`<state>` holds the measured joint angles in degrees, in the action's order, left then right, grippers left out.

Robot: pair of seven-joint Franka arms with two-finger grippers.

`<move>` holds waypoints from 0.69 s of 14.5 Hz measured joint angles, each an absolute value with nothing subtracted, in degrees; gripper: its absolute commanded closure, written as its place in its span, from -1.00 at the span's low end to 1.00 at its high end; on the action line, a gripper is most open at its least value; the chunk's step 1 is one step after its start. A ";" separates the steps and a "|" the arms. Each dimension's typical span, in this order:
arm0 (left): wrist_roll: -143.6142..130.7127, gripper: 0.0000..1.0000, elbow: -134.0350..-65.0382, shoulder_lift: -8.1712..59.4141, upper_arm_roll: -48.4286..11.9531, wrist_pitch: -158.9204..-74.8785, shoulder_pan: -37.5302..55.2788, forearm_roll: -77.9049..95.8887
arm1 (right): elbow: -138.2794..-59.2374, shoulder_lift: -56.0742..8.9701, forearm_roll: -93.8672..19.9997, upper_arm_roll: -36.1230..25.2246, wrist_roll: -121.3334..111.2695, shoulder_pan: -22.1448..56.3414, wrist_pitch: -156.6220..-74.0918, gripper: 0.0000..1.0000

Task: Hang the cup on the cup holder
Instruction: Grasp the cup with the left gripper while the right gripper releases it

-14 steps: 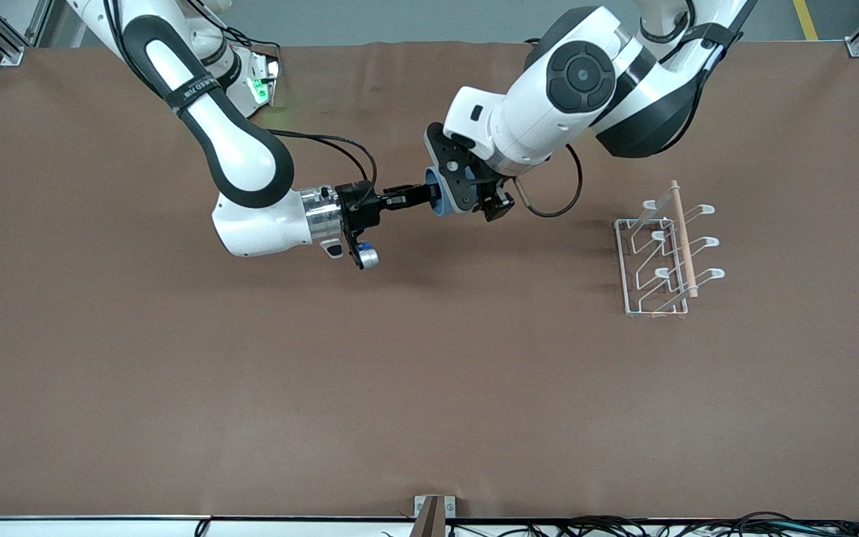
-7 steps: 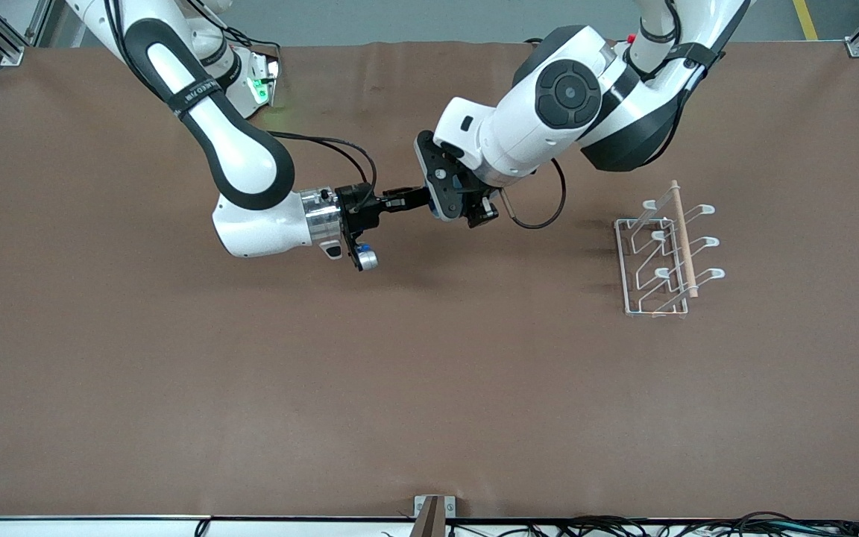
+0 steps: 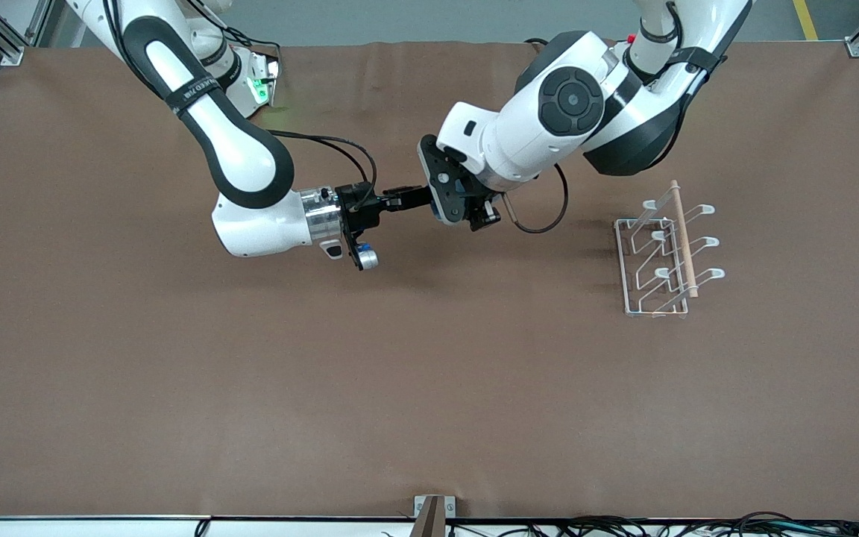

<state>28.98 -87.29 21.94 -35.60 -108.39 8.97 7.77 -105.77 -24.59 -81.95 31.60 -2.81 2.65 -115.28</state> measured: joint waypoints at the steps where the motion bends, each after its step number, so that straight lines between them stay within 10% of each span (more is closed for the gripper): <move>1: 28.94 0.99 -87.20 21.91 -35.56 -107.56 8.72 6.12 | -105.70 -24.35 -81.95 31.48 -2.56 2.16 -115.35 -1.00; 10: 38.91 1.00 -86.94 21.15 -35.49 -88.92 4.56 -21.34 | -105.67 -19.13 -55.12 16.84 3.42 -0.71 -117.95 -1.00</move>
